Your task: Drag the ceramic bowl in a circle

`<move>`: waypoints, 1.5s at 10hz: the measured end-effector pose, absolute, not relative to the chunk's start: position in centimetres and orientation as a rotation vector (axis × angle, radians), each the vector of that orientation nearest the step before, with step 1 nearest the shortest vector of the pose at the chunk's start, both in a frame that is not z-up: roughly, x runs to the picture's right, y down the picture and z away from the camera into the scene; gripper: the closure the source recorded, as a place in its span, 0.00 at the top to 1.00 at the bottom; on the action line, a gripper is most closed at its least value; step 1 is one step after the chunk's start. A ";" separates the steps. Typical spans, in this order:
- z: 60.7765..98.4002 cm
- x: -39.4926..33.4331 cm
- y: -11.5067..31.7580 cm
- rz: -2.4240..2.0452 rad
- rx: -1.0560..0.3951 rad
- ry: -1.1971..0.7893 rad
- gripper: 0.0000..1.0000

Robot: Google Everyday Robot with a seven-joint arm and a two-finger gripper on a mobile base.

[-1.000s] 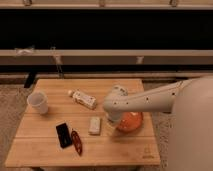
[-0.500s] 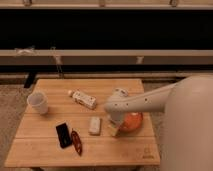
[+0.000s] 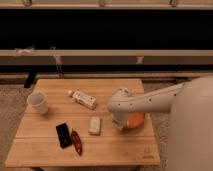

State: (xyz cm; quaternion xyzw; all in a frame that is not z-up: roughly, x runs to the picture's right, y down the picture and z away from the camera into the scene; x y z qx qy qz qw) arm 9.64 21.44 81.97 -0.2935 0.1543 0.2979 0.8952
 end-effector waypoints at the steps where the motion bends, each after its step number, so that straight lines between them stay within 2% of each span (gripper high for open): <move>1: 82.0 10.2 21.2 0.617 -0.604 0.326 0.00; 7: 84.9 13.2 16.5 0.591 -0.581 0.334 0.00; 13: 89.2 5.7 11.6 0.450 -0.572 0.241 0.00; 15: 89.5 2.9 11.1 0.392 -0.571 0.198 0.00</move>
